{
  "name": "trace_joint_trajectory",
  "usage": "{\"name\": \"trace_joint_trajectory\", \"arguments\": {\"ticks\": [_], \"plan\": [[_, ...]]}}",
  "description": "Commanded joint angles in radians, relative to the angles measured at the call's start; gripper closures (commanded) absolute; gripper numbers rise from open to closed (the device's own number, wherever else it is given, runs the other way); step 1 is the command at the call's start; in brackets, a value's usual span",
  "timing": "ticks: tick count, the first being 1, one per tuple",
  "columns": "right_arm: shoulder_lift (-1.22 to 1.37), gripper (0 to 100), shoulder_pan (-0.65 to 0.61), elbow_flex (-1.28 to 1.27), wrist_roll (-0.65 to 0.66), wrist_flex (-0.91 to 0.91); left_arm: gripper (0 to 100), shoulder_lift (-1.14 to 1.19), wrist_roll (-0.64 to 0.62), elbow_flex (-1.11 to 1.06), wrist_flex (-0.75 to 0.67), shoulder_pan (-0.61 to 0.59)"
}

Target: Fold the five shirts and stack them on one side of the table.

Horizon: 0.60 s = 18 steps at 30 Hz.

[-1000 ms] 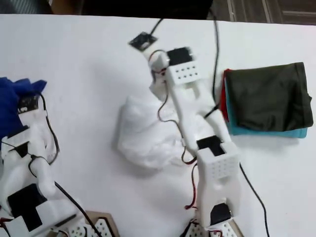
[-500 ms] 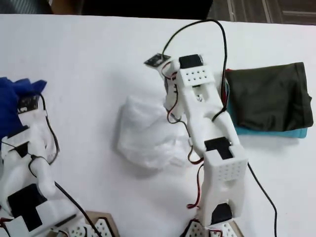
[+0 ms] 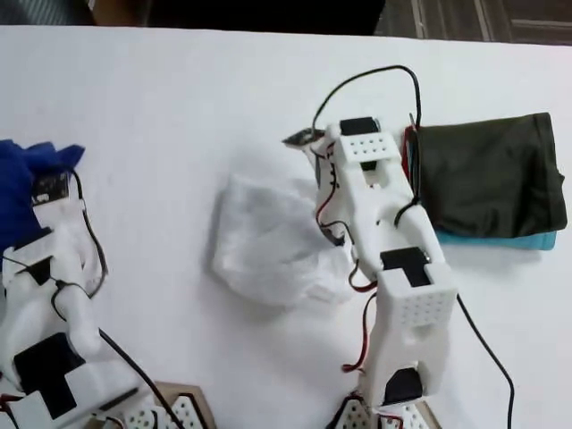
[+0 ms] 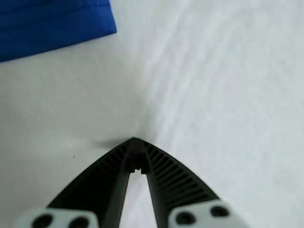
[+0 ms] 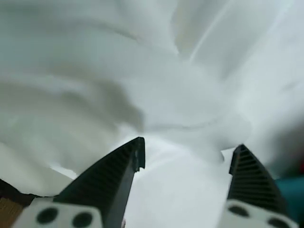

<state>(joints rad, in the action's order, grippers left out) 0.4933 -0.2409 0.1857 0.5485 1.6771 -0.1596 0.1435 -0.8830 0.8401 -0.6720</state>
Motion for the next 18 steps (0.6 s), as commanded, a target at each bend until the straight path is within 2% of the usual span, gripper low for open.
{"name": "trace_joint_trajectory", "arguments": {"ticks": [1,5,18], "plan": [[-0.027,78.7,0.012,0.000,0.005,-0.031,97,-0.037,-0.006,0.004,-0.021,-0.006],[-0.044,97.9,0.012,0.002,-0.003,-0.071,97,-0.037,-0.006,0.004,-0.021,-0.006],[-0.266,97.9,0.005,0.025,0.005,-0.039,97,-0.037,-0.006,0.004,-0.021,-0.006]]}}
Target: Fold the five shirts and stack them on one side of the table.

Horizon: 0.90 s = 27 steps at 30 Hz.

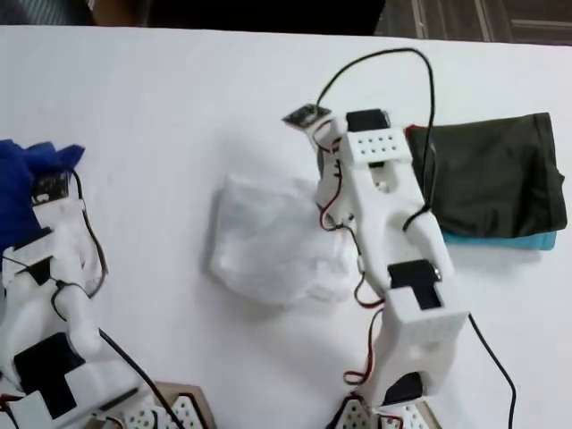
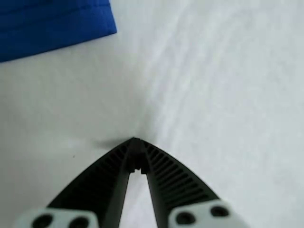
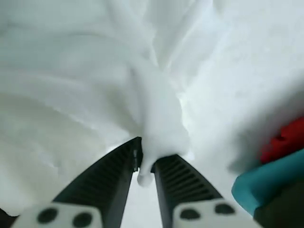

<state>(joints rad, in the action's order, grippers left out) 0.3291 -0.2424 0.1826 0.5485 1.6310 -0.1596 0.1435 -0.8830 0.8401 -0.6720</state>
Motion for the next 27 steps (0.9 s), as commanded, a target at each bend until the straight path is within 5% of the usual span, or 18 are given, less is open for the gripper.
{"name": "trace_joint_trajectory", "arguments": {"ticks": [1,16,23,27], "plan": [[-0.104,97.9,0.008,0.043,0.005,0.004,97,-0.037,-0.006,0.004,-0.021,-0.006],[0.257,97.9,0.007,0.698,0.068,0.058,97,-0.037,-0.006,0.002,-0.021,-0.006],[0.447,97.7,0.012,0.783,0.063,0.062,97,-0.037,-0.006,0.002,-0.021,-0.006],[0.418,85.0,0.015,0.827,0.058,0.077,97,-0.037,-0.006,0.002,-0.021,-0.006]]}}
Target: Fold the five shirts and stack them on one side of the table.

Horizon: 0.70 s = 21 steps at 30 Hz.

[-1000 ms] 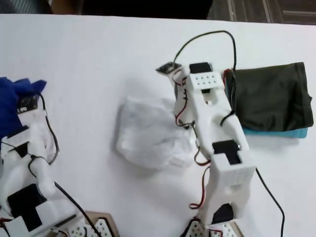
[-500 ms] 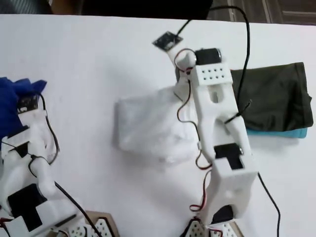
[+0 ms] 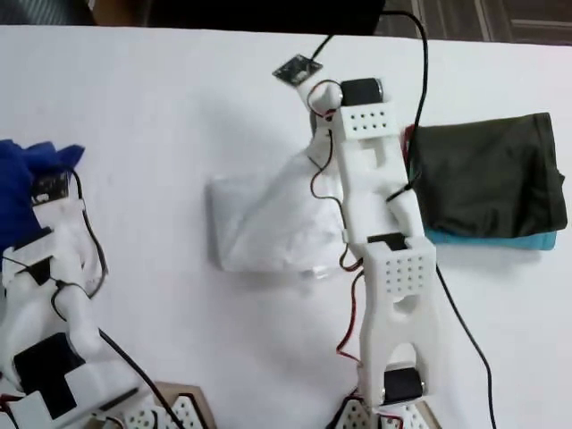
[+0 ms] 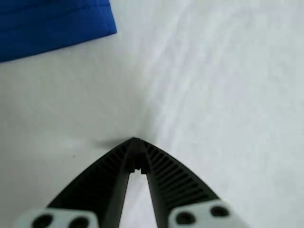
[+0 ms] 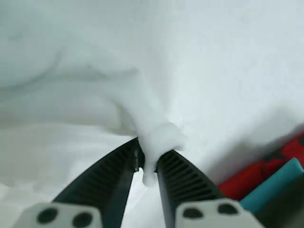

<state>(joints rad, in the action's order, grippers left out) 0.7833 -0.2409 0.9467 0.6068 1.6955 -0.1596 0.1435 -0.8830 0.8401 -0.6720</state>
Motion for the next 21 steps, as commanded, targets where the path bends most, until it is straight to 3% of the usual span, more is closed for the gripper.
{"name": "trace_joint_trajectory", "arguments": {"ticks": [1,3,6,13,17,21], "plan": [[-0.061,80.5,0.013,0.063,0.000,0.015,97,-0.037,-0.006,0.002,-0.021,-0.006],[-0.124,75.8,0.008,0.051,-0.002,0.015,97,-0.037,-0.006,0.002,-0.021,-0.006],[-0.237,78.6,-0.016,-0.025,-0.068,0.016,97,-0.037,-0.006,0.002,-0.021,-0.006],[-0.507,87.6,-0.140,-0.542,-0.098,0.005,97,-0.037,-0.006,0.002,-0.021,-0.006],[-0.555,92.3,-0.151,-0.793,-0.098,-0.117,97,-0.037,-0.006,0.002,-0.025,-0.006],[-0.553,88.7,-0.120,-0.937,-0.098,-0.263,97,-0.037,-0.006,0.002,-0.025,-0.006]]}}
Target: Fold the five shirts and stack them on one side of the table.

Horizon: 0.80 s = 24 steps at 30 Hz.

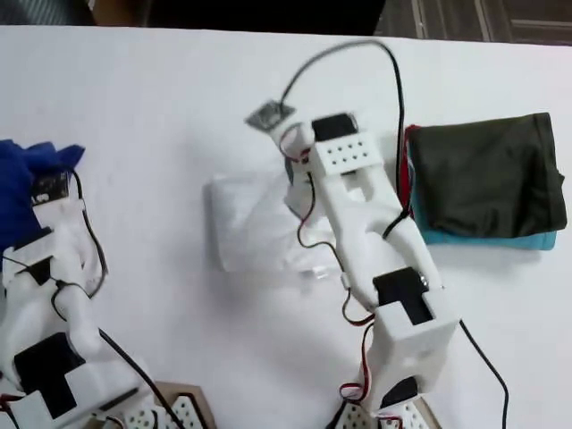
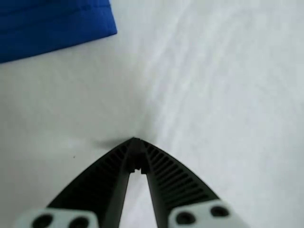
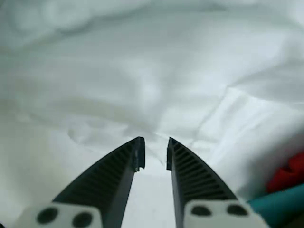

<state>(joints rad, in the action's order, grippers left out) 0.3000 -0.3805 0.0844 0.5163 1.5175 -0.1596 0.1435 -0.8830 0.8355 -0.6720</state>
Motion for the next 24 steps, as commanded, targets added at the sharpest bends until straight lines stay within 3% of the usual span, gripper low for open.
{"name": "trace_joint_trajectory", "arguments": {"ticks": [1,6,15,24], "plan": [[-0.070,87.5,0.028,-0.098,-0.008,-0.102,97,-0.037,-0.006,0.002,-0.020,-0.005],[-0.079,87.3,0.038,-0.184,-0.006,-0.084,97,-0.037,-0.006,0.002,-0.020,-0.005],[-0.093,98.1,0.038,-0.213,0.002,0.002,97,-0.037,-0.006,0.002,-0.020,-0.005],[-0.280,97.1,0.081,-0.216,-0.002,0.010,97,-0.037,-0.006,0.002,-0.020,-0.005]]}}
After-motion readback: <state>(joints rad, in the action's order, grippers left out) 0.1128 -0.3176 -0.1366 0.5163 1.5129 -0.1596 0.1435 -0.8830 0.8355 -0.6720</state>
